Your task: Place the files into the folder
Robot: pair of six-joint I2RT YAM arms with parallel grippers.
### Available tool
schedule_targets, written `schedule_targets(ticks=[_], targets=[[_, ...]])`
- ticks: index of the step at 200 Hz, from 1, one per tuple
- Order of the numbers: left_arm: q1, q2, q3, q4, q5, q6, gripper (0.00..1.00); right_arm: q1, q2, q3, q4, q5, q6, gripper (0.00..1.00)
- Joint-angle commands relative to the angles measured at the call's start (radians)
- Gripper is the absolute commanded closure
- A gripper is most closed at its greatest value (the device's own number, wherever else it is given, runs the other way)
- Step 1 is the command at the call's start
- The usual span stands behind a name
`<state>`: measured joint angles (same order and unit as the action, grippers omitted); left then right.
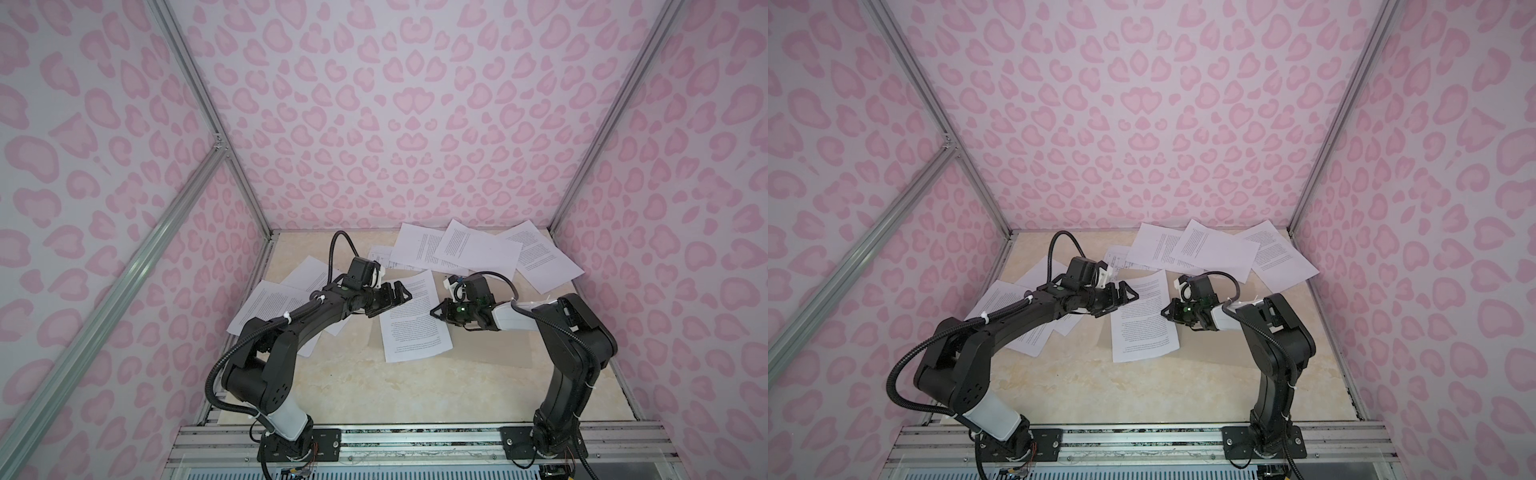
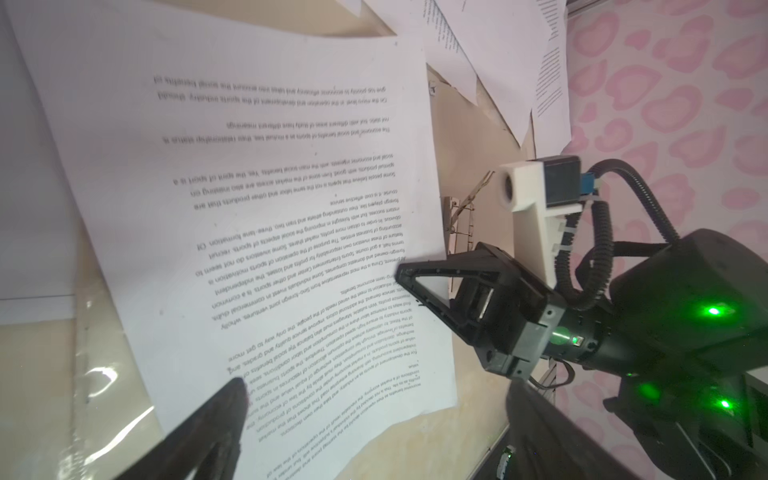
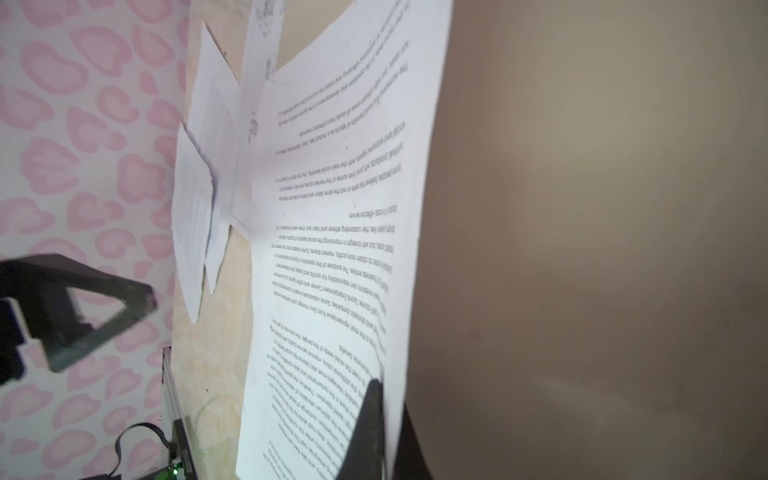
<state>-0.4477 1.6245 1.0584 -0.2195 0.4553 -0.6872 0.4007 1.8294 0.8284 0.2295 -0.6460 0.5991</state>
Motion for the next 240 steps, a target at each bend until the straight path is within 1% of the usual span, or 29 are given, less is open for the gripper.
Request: schedule_targets(ticks=[1,18,38,56,82,93,109,127,149,159,185,200,209,216,226,240], targets=[[0.023,-0.029,-0.008,-0.131,-0.081,0.071,0.01,-0.003,-0.036,-0.057,-0.134,0.05,-0.048,1.0],[0.046,-0.029,-0.035,-0.123,-0.073,0.077,0.01,-0.023,-0.079,-0.117,-0.151,0.043,-0.042,1.0],[0.05,-0.029,-0.055,-0.122,-0.072,0.084,0.01,-0.065,-0.132,-0.199,-0.14,0.032,-0.028,1.0],[0.05,-0.03,-0.077,-0.111,-0.06,0.078,0.01,-0.105,-0.164,-0.249,-0.171,0.04,-0.05,1.0],[0.047,-0.042,-0.109,-0.101,-0.039,0.072,0.01,-0.207,-0.227,-0.314,-0.205,-0.001,-0.078,1.0],[0.044,-0.047,-0.117,-0.098,-0.033,0.072,0.01,-0.232,-0.272,-0.317,-0.23,-0.008,-0.091,1.0],[0.043,-0.037,-0.12,-0.084,-0.011,0.068,0.01,-0.224,-0.332,-0.273,-0.231,-0.051,-0.075,1.0],[0.043,-0.007,-0.115,-0.063,-0.003,0.047,0.01,-0.176,-0.389,-0.187,-0.172,-0.083,-0.032,1.0],[0.048,0.039,-0.113,0.0,0.045,0.004,0.01,-0.132,-0.414,-0.06,-0.082,-0.122,0.017,1.0],[0.057,0.055,-0.12,0.034,0.071,-0.019,0.01,-0.122,-0.416,-0.013,-0.033,-0.123,0.034,1.0],[0.091,0.055,-0.157,0.121,0.114,-0.076,0.01,-0.093,-0.35,0.123,0.029,-0.13,0.014,1.0],[0.106,0.035,-0.169,0.138,0.124,-0.09,0.01,-0.078,-0.297,0.181,0.023,-0.088,-0.019,1.0],[0.111,0.023,-0.169,0.134,0.124,-0.09,0.01,-0.082,-0.256,0.213,0.027,-0.106,-0.002,1.0],[0.116,0.016,-0.165,0.118,0.122,-0.085,0.01,-0.086,-0.232,0.22,0.06,-0.132,0.022,1.0],[0.12,0.002,-0.165,0.109,0.119,-0.081,0.01,-0.081,-0.215,0.204,0.116,-0.122,0.038,1.0],[0.126,-0.017,-0.176,0.111,0.109,-0.08,0.01,-0.068,-0.184,0.214,0.127,-0.113,0.004,1.0]])
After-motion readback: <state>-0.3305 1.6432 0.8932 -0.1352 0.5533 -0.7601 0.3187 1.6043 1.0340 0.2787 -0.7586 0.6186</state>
